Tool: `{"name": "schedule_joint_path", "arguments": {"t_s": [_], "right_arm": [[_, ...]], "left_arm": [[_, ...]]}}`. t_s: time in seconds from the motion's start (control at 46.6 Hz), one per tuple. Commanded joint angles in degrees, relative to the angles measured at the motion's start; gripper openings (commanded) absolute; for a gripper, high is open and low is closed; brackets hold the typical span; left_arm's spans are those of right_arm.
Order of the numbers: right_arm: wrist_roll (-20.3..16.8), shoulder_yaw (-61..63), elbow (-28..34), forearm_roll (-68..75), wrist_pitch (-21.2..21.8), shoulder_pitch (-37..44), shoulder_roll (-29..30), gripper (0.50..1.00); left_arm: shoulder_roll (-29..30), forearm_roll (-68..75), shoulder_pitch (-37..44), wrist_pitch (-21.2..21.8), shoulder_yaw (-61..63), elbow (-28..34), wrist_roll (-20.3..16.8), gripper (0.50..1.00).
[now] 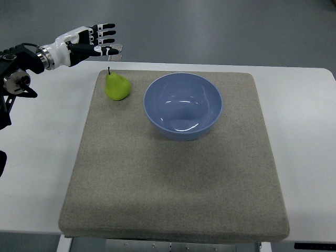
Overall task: Place pear in bowl with left hand
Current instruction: 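Lower the left hand down onto the green pear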
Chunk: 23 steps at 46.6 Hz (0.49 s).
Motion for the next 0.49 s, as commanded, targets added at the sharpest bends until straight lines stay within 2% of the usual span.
{"name": "schedule_joint_path", "arguments": {"t_s": [0.0, 0.15, 0.279, 0.365, 0.472], "right_arm": [[0.00, 0.00, 0.00, 0.00, 0.00, 0.00, 0.00, 0.926], [0.00, 0.00, 0.00, 0.00, 0.00, 0.00, 0.00, 0.926], [0.00, 0.00, 0.00, 0.00, 0.00, 0.00, 0.00, 0.926], [0.00, 0.00, 0.00, 0.00, 0.00, 0.00, 0.00, 0.926], [0.00, 0.00, 0.00, -0.09, 0.00, 0.00, 0.00, 0.926]], "left_arm": [[0.82, 2.25, -1.43, 0.17, 3.87, 0.03, -1.64, 0.996], [1.52, 3.04, -4.41, 1.57, 13.98, -0.50, -4.10, 0.996], [2.22, 7.51, -7.58, 6.22, 24.70, -1.91, -4.19, 0.996], [2.40, 13.04, -7.59, 9.74, 26.30, -3.49, -4.46, 0.996], [2.58, 19.47, -7.41, 10.28, 26.47, -5.25, -4.63, 0.996]]}}
